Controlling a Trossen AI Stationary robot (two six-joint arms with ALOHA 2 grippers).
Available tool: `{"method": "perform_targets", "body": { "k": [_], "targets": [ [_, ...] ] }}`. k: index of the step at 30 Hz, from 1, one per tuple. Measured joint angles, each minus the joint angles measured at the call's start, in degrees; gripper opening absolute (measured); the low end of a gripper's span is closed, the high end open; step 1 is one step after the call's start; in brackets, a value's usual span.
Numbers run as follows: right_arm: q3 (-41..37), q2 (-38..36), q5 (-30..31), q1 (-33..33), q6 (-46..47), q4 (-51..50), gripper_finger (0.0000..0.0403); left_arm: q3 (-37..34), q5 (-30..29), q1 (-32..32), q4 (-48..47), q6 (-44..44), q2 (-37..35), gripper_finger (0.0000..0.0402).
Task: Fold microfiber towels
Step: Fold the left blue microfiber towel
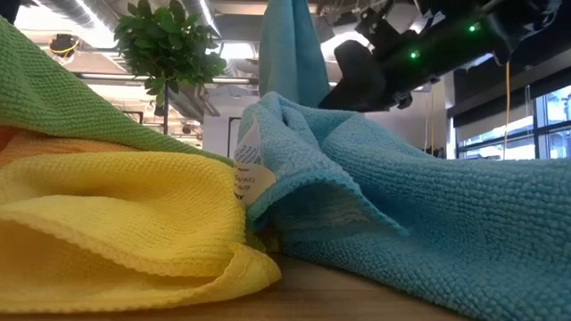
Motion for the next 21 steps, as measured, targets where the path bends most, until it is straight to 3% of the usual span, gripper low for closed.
{"method": "perform_targets", "body": {
  "k": [8,11,15,21],
  "targets": [
    [0.02,0.0,-0.02,0.01,-1.64,-3.67,0.0044,0.0,-0.07,-0.62,-2.37,-0.03,-0.01,0.0],
    [0.02,0.0,-3.17,-0.01,-0.09,-5.68,0.0009,0.0,-0.05,-0.82,-3.57,-0.04,-0.01,0.0],
    [0.09,0.0,-7.61,-0.6,3.99,-8.71,0.0029,0.0,-0.14,-1.13,-3.64,-0.05,0.0,0.0],
    [0.07,0.0,-8.02,-0.93,5.92,-12.67,0.0088,0.0,-0.28,-1.17,-3.62,-0.06,-0.02,0.0]
  ]
}}
